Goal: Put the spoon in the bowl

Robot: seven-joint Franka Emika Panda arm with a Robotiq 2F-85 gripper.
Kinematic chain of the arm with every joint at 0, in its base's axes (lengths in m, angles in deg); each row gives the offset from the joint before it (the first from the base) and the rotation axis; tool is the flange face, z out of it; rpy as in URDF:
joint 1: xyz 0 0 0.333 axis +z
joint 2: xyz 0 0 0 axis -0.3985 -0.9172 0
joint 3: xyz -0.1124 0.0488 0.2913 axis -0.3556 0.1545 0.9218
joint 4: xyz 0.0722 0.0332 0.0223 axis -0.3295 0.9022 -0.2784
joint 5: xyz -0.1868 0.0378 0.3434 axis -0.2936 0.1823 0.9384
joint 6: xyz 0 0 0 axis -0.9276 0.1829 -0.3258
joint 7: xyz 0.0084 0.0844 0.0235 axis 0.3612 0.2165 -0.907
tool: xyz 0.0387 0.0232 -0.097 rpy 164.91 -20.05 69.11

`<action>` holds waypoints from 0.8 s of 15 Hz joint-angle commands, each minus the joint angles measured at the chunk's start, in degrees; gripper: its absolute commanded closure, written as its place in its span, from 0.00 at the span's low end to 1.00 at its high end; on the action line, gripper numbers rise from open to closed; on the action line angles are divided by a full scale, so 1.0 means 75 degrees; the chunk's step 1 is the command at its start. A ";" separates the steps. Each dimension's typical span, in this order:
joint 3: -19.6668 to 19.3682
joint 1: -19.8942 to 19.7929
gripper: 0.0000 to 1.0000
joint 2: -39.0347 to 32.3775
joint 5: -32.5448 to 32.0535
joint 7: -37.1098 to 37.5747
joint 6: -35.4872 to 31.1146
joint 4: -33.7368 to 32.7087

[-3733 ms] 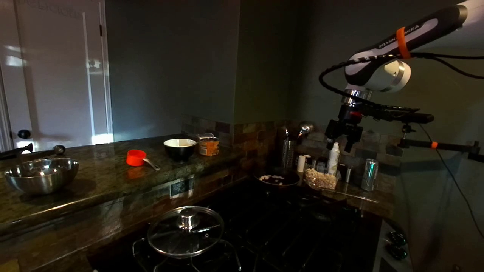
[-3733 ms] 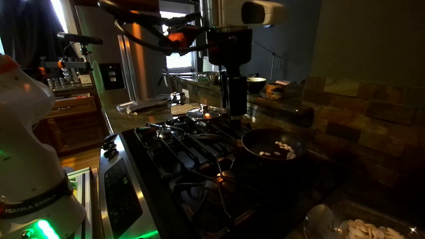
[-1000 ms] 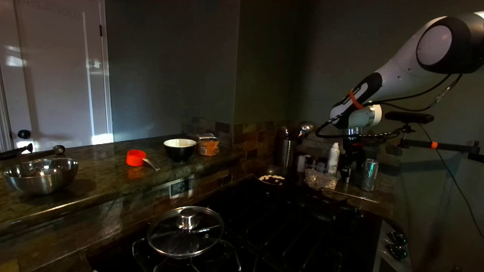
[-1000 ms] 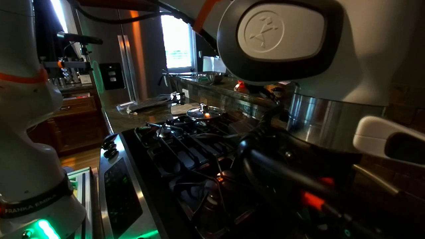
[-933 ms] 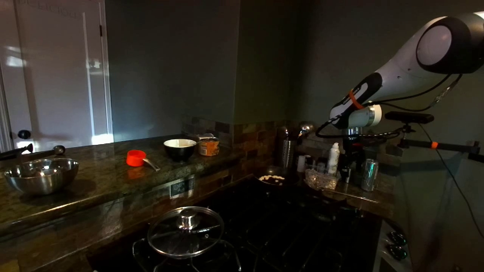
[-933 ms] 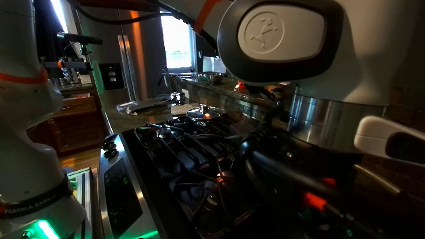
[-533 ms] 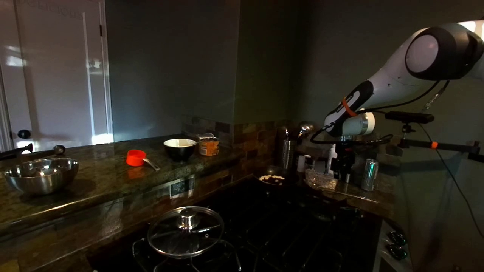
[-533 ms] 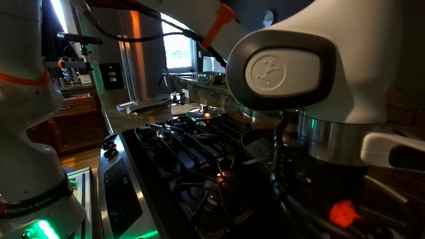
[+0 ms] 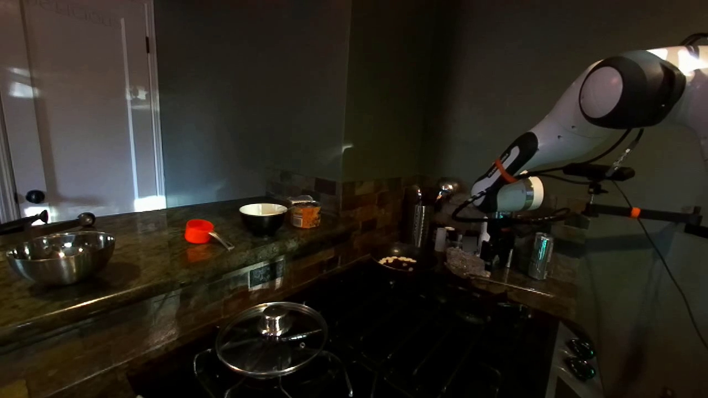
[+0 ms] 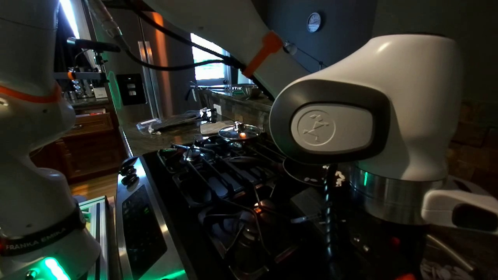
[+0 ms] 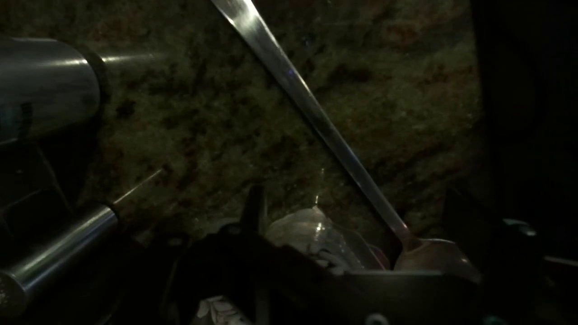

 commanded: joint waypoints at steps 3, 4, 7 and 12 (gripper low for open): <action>0.0685 -0.0600 0.00 -0.0325 0.0791 -0.0937 -0.0316 -0.0190; 0.0805 -0.0687 0.00 -0.0329 0.0937 -0.1165 -0.0389 -0.0174; 0.1093 -0.0850 0.00 -0.0328 0.1261 -0.1678 -0.0554 -0.0207; 0.1386 -0.0844 0.00 -0.0286 0.1406 -0.2283 -0.0613 -0.0365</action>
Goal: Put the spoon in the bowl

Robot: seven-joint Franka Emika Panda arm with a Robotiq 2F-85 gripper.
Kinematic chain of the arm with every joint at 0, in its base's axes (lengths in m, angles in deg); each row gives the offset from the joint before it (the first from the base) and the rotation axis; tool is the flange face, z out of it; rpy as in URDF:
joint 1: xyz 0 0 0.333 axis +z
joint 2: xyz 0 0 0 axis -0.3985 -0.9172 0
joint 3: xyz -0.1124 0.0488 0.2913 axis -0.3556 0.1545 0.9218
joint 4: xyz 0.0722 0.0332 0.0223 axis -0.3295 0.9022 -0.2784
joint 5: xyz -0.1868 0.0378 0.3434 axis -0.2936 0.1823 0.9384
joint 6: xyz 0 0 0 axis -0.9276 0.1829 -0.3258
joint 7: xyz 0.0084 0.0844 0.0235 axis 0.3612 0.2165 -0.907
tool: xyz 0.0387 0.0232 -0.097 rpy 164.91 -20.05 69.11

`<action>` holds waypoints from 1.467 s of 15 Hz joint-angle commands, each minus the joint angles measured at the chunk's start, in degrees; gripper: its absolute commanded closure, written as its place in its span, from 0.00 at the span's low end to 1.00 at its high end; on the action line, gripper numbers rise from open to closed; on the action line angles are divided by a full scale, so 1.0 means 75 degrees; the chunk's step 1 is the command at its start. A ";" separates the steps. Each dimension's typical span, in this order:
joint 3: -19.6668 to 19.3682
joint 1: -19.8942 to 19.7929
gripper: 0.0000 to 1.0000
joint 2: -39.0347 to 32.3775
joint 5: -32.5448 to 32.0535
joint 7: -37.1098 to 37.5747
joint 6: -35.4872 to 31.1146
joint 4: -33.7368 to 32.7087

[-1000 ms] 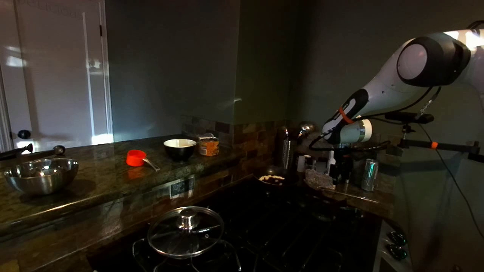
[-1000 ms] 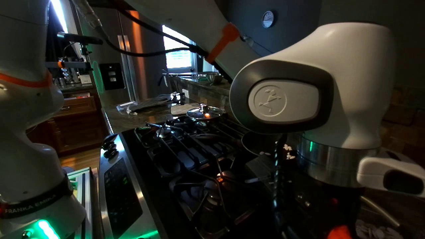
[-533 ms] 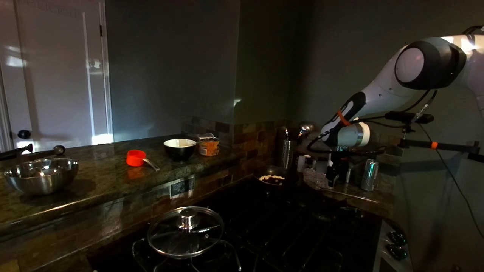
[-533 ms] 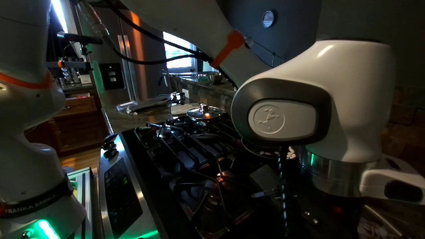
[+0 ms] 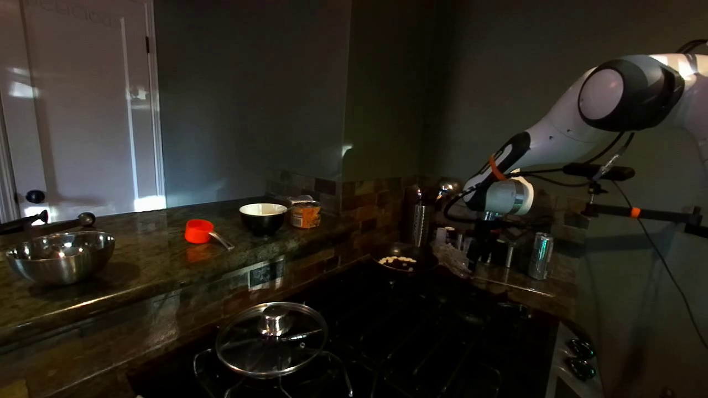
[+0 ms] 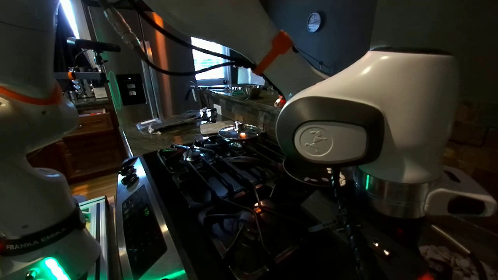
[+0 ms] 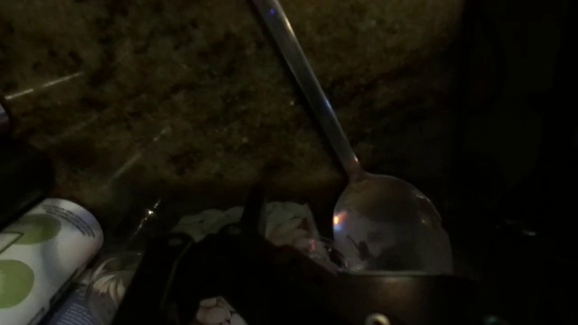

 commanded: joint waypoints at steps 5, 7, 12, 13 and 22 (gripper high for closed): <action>0.0170 0.0065 0.00 -0.0229 -0.0081 -0.0444 0.0215 -0.0596; 0.0183 -0.0045 0.00 -0.0117 -0.0247 -0.0928 0.0690 -0.0468; 0.0034 -0.0382 0.00 0.0205 -0.0186 -0.2680 0.1838 -0.0071; 0.0008 -0.0460 0.00 0.0249 0.0031 -0.2814 0.1569 0.0057; -0.0051 -0.0445 0.00 -0.0002 0.0035 -0.2681 0.0171 0.0076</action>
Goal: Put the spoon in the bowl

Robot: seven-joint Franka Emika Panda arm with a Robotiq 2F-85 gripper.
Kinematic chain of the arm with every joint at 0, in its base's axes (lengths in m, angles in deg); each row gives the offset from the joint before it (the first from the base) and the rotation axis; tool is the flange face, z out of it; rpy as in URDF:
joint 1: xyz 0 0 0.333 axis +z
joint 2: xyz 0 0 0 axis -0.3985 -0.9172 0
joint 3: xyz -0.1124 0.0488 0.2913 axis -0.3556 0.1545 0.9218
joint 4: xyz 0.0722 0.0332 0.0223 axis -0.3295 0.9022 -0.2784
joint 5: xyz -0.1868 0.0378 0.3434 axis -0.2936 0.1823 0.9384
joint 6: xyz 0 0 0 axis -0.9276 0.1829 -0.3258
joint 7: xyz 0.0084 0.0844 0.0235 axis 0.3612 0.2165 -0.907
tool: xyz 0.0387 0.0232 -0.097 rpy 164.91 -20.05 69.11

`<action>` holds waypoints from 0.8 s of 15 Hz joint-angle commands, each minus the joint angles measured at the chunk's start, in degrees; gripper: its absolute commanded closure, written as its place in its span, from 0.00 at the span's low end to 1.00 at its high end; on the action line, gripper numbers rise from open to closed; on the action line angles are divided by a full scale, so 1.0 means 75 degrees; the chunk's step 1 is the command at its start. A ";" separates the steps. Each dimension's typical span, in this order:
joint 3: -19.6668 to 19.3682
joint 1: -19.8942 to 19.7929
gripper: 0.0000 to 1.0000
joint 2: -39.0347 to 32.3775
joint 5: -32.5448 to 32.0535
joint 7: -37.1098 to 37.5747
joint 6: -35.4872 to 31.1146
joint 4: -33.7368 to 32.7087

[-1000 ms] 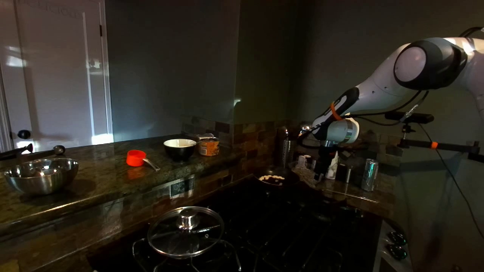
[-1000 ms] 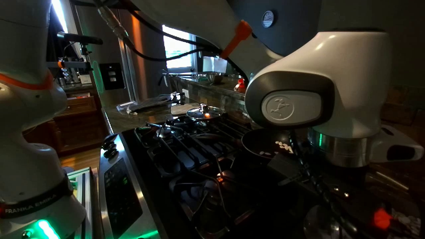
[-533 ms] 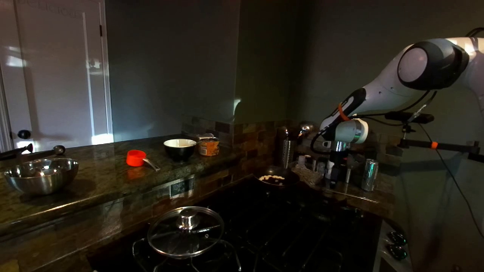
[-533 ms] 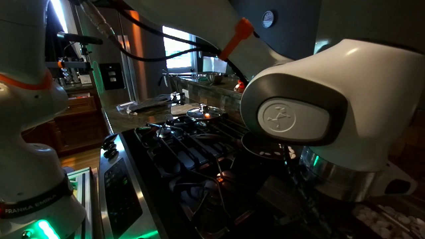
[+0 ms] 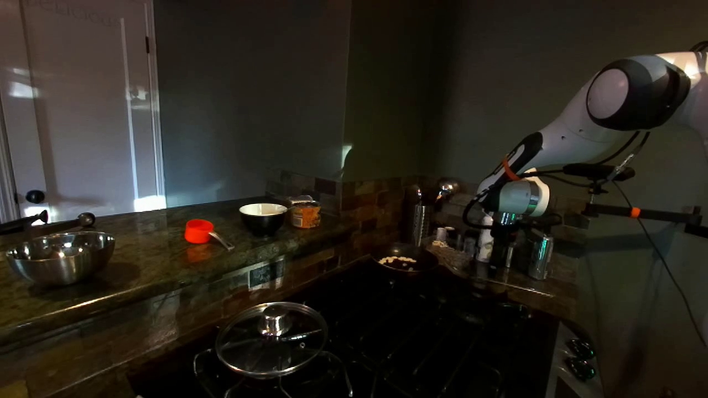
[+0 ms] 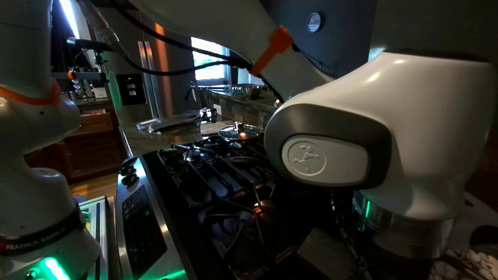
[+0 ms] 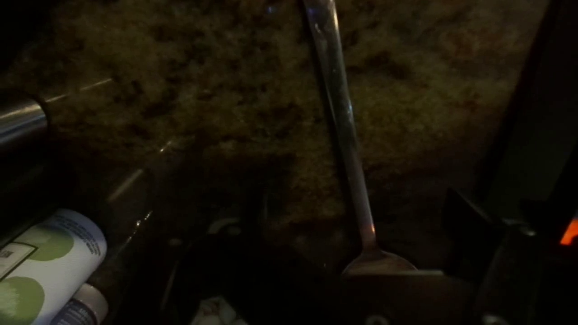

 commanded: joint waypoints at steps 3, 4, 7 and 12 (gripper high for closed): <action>-0.0004 0.0299 0.04 -0.0402 -0.0512 -0.0192 0.0016 -0.0293; 0.0007 0.0345 0.09 -0.0470 -0.0575 -0.0192 0.0002 -0.0322; -0.0010 0.0396 0.36 -0.0674 -0.0647 -0.0144 -0.0127 -0.0413; 0.0104 0.0215 0.77 -0.0891 -0.0451 -0.0220 -0.0075 -0.0717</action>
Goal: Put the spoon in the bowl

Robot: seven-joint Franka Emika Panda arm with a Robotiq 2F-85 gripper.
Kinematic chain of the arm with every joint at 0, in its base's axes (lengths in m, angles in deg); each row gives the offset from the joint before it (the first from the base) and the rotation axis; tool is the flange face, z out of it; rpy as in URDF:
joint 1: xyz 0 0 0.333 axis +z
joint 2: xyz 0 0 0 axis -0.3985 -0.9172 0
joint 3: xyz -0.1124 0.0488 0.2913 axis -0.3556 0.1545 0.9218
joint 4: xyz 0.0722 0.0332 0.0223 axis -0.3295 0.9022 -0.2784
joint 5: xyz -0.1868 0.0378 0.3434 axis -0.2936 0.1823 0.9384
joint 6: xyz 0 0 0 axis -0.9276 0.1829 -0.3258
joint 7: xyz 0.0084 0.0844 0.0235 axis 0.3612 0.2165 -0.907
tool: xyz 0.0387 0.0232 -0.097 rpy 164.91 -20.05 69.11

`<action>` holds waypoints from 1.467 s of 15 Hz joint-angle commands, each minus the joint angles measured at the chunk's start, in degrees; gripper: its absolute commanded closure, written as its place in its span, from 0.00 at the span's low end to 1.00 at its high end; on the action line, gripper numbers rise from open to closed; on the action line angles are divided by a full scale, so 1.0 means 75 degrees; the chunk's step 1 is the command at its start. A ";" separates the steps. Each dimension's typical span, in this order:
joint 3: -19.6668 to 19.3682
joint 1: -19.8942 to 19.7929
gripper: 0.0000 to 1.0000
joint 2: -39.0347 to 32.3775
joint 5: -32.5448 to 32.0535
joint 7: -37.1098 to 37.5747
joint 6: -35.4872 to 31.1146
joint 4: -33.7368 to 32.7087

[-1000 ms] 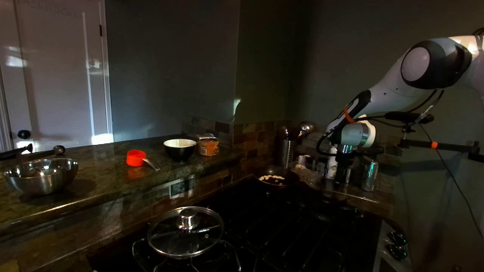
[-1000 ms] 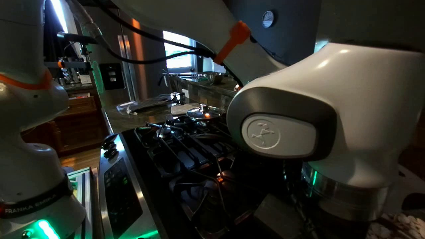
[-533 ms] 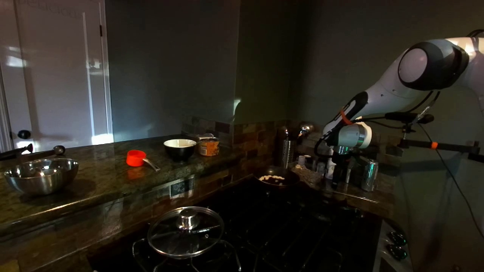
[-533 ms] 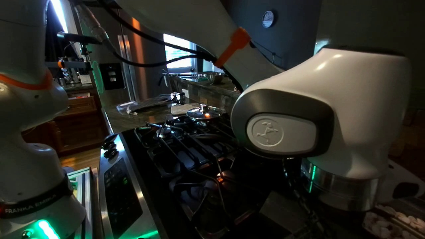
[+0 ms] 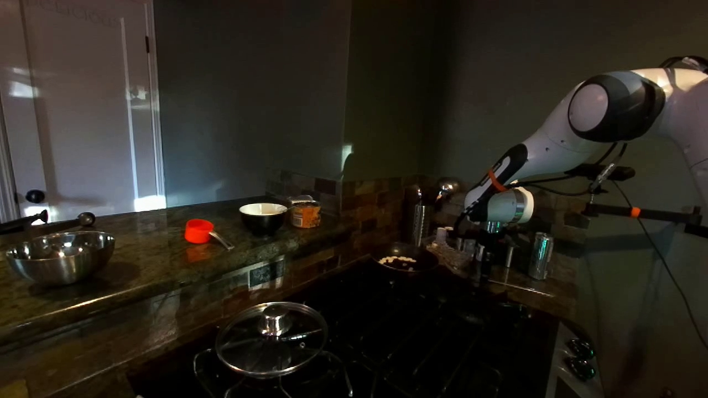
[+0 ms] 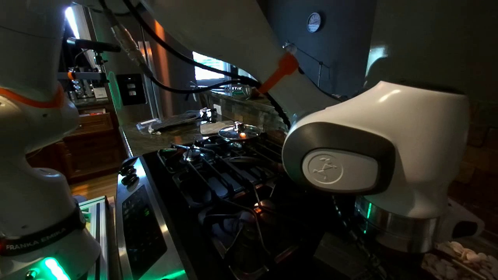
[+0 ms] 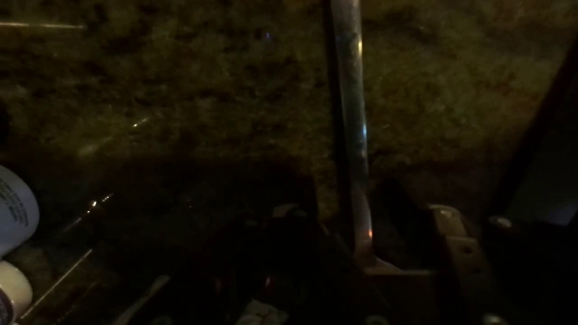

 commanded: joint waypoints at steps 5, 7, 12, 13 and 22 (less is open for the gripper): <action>0.0148 -0.0168 1.00 0.0071 0.0177 -0.0130 0.0001 -0.0041; 0.0185 -0.0133 0.97 0.0390 0.0212 -0.0171 0.0214 0.0200; 0.0196 0.0028 0.97 0.1455 0.0147 -0.0609 0.1149 0.0811; 0.0117 0.0111 0.97 0.1713 0.0054 -0.0672 0.1451 0.0883; -0.0902 0.1818 0.97 0.2776 -0.3388 0.2795 0.1761 0.0403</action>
